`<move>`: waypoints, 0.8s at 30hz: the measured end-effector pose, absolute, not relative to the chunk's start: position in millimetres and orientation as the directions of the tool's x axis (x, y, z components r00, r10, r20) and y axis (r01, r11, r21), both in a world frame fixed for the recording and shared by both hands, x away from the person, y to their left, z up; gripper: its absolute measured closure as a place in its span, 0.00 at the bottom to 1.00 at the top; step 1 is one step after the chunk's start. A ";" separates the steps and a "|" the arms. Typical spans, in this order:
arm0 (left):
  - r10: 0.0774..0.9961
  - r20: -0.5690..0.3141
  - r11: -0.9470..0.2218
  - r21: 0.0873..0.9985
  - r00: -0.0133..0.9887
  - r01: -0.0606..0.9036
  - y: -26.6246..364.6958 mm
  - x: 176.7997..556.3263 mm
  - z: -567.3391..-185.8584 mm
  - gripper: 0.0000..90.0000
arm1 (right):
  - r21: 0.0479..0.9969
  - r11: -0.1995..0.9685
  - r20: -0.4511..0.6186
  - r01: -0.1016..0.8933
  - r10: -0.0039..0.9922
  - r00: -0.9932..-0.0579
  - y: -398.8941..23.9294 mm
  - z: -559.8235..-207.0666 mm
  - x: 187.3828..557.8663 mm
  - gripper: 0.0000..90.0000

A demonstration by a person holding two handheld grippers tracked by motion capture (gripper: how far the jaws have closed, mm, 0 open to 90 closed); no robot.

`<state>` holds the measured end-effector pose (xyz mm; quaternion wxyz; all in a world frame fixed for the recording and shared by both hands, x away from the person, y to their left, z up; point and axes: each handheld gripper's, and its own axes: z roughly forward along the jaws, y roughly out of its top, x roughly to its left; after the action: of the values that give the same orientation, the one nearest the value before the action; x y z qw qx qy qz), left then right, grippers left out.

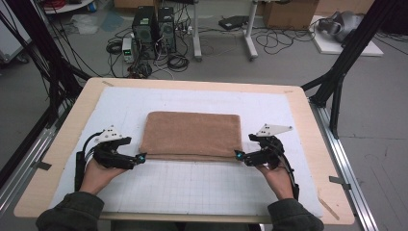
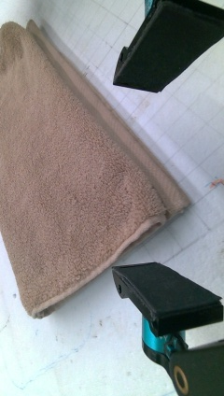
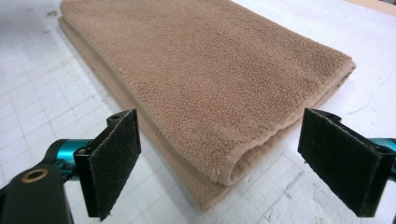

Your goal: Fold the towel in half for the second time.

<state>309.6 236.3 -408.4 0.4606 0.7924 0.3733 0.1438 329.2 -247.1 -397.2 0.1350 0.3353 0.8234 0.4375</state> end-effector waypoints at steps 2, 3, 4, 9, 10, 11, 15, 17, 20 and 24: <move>0.725 -0.114 -0.298 0.837 0.679 0.458 237.4 307.9 -408.0 0.10 | 0.814 0.388 0.070 0.432 0.673 -0.737 -248.8 -397.3 326.2 0.14; 0.725 -0.116 -0.297 0.837 0.679 0.460 238.1 306.6 -407.9 0.10 | 0.813 0.388 0.071 0.434 0.674 -0.735 -249.2 -397.4 325.0 0.14; 0.725 -0.115 -0.298 0.836 0.679 0.460 238.5 305.9 -407.9 0.10 | 0.815 0.388 0.068 0.429 0.673 -0.737 -249.9 -397.7 323.5 0.13; 0.733 -0.097 -0.306 0.837 0.673 0.454 242.1 299.6 -408.2 0.10 | 0.820 0.390 0.059 0.419 0.670 -0.740 -253.6 -396.6 313.9 0.13; 0.733 -0.101 -0.302 0.838 0.673 0.455 242.4 298.2 -408.2 0.10 | 0.821 0.388 0.060 0.418 0.670 -0.740 -254.4 -396.0 311.5 0.13; 0.733 -0.100 -0.301 0.839 0.673 0.453 242.8 296.7 -408.0 0.10 | 0.823 0.389 0.055 0.413 0.670 -0.740 -255.1 -395.6 309.2 0.13; 0.730 -0.106 -0.294 0.843 0.675 0.451 244.7 292.7 -407.5 0.10 | 0.823 0.394 0.049 0.409 0.669 -0.742 -258.5 -394.9 301.4 0.13; 0.726 -0.108 -0.295 0.843 0.679 0.449 245.7 290.0 -406.9 0.10 | 0.825 0.389 0.051 0.411 0.672 -0.739 -261.0 -394.9 297.8 0.13; 0.724 -0.111 -0.293 0.844 0.680 0.449 246.1 286.6 -407.0 0.10 | 0.827 0.384 0.053 0.412 0.676 -0.735 -264.8 -395.6 292.2 0.13; 0.724 -0.120 -0.282 0.848 0.679 0.450 247.6 281.6 -408.5 0.10 | 0.827 0.381 0.054 0.413 0.678 -0.733 -268.5 -397.9 286.9 0.13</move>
<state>281.6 247.6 -408.5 0.4691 0.7871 0.3728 0.1462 286.9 -268.5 -397.9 0.1487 0.3337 0.8174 0.4453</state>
